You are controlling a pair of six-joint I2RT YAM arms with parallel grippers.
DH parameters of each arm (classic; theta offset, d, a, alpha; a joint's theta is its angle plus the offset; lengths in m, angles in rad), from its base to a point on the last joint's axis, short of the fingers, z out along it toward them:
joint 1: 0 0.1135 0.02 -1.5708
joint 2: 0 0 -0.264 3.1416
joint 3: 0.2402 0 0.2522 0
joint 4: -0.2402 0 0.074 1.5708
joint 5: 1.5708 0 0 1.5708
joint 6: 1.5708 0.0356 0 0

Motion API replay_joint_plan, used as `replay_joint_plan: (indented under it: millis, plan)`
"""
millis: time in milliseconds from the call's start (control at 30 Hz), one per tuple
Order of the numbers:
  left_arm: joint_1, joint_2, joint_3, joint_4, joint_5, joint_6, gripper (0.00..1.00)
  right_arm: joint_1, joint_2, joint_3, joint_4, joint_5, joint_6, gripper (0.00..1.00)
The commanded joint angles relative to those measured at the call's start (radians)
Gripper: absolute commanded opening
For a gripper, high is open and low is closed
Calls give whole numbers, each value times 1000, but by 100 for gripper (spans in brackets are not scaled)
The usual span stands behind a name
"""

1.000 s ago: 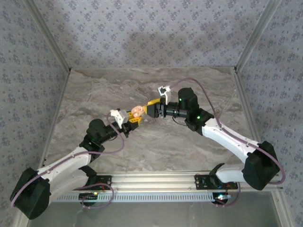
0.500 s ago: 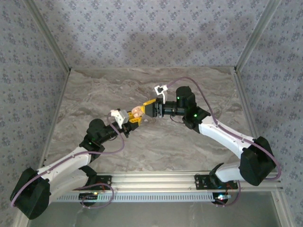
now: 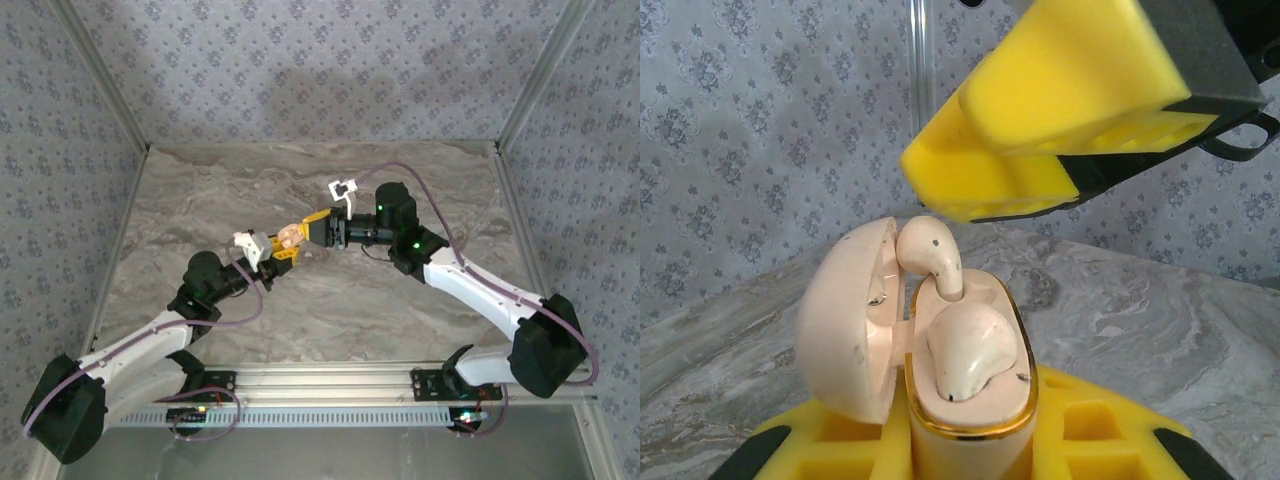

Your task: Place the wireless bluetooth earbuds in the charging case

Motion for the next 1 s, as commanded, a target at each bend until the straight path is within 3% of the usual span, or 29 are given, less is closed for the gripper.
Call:
replay_joint_plan:
  millis: [0,167,300,433,967]
  plan:
    - [-6,-18,31,17,-3,15,10,-5,-24,-10,-16,-16,-3,36]
    - [-6,-15,34,16,4,13,10,-1,-20,1,-44,-4,-19,37]
    - [-6,-18,35,16,9,12,11,-4,-21,4,-42,9,-30,46]
    - [-5,-22,36,13,9,13,10,-4,-10,16,-40,-7,-28,46]
    - [-5,-21,38,10,3,14,10,4,-1,22,-57,-57,-24,35]
